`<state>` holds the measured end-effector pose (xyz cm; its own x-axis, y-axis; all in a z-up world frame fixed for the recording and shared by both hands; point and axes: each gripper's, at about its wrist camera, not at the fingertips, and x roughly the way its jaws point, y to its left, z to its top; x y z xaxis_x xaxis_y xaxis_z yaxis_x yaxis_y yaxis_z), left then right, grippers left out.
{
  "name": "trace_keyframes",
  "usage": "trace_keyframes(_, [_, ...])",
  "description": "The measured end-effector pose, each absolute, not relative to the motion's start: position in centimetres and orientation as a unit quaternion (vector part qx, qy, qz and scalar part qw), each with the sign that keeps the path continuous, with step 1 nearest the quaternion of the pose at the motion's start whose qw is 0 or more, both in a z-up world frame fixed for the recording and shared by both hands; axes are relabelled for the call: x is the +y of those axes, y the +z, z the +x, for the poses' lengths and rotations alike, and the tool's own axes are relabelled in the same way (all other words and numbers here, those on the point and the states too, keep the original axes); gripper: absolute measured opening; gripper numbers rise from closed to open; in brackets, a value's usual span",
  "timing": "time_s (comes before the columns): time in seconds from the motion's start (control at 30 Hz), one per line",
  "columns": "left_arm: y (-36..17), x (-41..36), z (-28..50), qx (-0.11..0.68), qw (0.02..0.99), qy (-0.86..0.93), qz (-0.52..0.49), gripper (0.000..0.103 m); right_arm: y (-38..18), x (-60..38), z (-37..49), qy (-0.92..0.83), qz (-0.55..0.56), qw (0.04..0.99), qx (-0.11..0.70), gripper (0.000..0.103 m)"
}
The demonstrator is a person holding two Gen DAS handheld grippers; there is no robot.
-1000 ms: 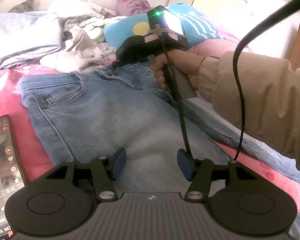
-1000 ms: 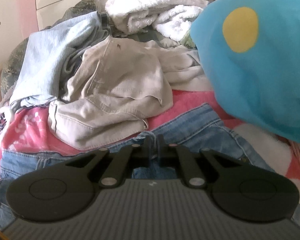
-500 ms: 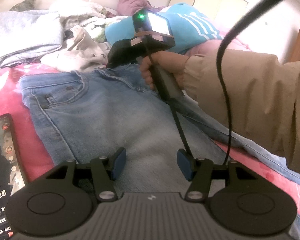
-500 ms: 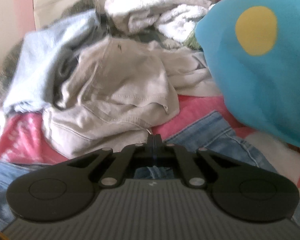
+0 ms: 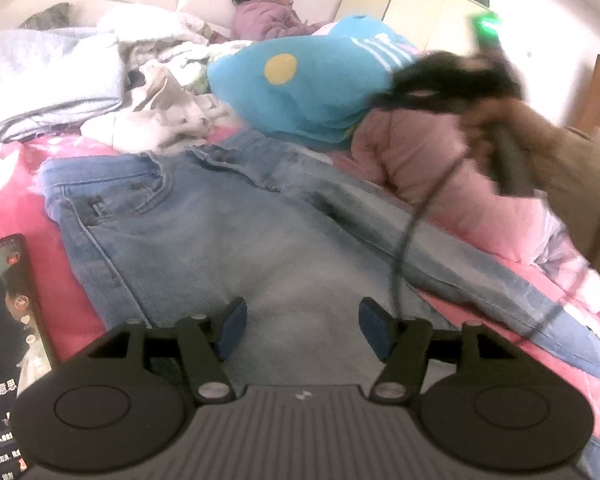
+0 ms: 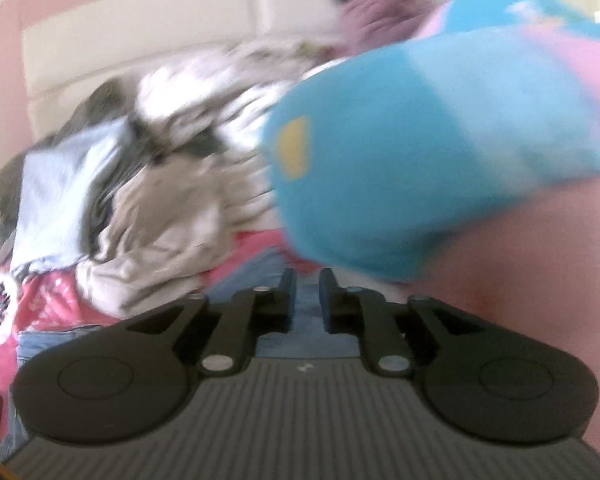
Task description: Fold clothes
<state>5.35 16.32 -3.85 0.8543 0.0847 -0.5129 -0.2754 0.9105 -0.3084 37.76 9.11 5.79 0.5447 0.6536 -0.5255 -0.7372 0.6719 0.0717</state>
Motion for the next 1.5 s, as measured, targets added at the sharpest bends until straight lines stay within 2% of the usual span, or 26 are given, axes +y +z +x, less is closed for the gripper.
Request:
trace_keyframes(0.27, [-3.2, 16.2, 4.8, 0.238, 0.948, 0.094, -0.190, 0.064, 9.7, -4.5, 35.4, 0.296, -0.036, 0.921, 0.251, 0.016])
trace_keyframes(0.43, [-2.3, 16.4, 3.9, 0.244, 0.945, 0.102, -0.194, 0.064, 11.2, -6.4, 30.4, 0.339, -0.048, 0.903, 0.261, 0.017])
trace_keyframes(0.67, [-1.7, 14.5, 3.4, 0.273, 0.945, 0.090, -0.156, 0.065, 7.6, -1.3, 27.5, 0.395, -0.112, 0.865, 0.289, 0.017])
trace_keyframes(0.9, [-3.7, 13.5, 4.5, 0.309, 0.941, 0.089, -0.103, 0.065, 2.6, 4.5, 34.9, 0.375, -0.067, 0.850, 0.364, 0.017])
trace_keyframes(1.17, [-4.5, 14.2, 4.2, 0.297, 0.946, 0.069, -0.112, 0.068, -4.2, 11.3, 42.3, 0.309, -0.118, 0.836, 0.437, 0.016])
trace_keyframes(1.37, [-4.5, 14.8, 4.1, 0.290, 0.946, 0.061, -0.132, 0.070, -3.6, 12.3, 43.8, 0.285, -0.118, 0.871, 0.382, 0.016])
trace_keyframes(1.5, [-4.6, 15.0, 4.3, 0.287, 0.946, 0.056, -0.141, 0.071, -1.8, 10.5, 42.0, 0.345, -0.065, 0.847, 0.399, 0.017])
